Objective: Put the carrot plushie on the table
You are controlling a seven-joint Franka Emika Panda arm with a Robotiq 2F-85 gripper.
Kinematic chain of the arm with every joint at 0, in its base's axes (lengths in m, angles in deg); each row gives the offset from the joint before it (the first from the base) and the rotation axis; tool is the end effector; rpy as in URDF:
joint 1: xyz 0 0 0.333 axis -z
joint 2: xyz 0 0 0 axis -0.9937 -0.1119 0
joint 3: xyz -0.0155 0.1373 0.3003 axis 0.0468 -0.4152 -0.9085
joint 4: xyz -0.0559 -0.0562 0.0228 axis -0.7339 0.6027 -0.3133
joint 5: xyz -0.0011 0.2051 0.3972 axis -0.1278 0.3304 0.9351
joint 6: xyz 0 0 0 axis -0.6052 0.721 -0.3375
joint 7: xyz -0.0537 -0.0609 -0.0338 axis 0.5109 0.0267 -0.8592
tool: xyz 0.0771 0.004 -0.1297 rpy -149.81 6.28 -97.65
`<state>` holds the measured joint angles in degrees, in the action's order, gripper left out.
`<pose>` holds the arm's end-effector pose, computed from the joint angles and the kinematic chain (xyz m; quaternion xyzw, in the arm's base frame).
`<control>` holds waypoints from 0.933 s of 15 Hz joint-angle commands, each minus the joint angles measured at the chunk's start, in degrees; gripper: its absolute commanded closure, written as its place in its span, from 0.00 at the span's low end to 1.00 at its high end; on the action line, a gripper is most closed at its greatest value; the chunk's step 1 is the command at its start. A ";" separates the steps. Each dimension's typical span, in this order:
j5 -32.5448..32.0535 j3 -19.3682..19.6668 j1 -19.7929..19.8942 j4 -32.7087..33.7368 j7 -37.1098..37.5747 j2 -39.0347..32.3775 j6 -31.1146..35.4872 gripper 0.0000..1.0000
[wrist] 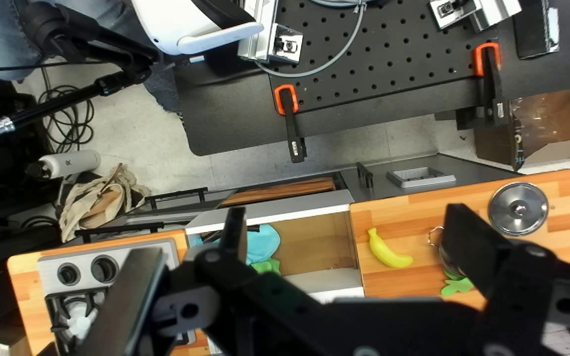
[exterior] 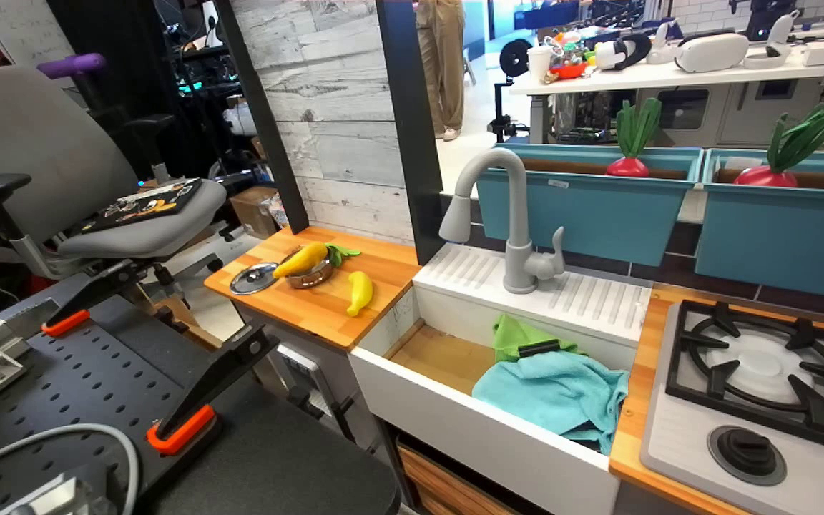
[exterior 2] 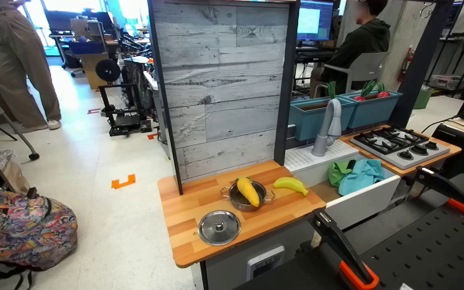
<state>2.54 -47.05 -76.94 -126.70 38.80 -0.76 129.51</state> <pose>0.4342 -0.0803 0.4346 0.9911 -0.0735 -0.0970 0.0541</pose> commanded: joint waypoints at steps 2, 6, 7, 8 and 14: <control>-1.10 0.29 -0.57 -0.14 1.51 -2.79 3.18 0.00; -1.05 -0.20 -0.92 -1.42 3.34 -8.97 13.45 0.00; -0.81 -0.19 -1.03 -1.47 3.48 -10.98 16.02 0.00; -0.62 -0.20 -1.22 -1.53 3.65 -13.19 18.77 0.00; 0.34 0.10 -2.26 -1.25 3.90 -29.74 37.86 0.00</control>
<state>2.52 -47.40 -78.17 -129.72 42.51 -22.64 160.67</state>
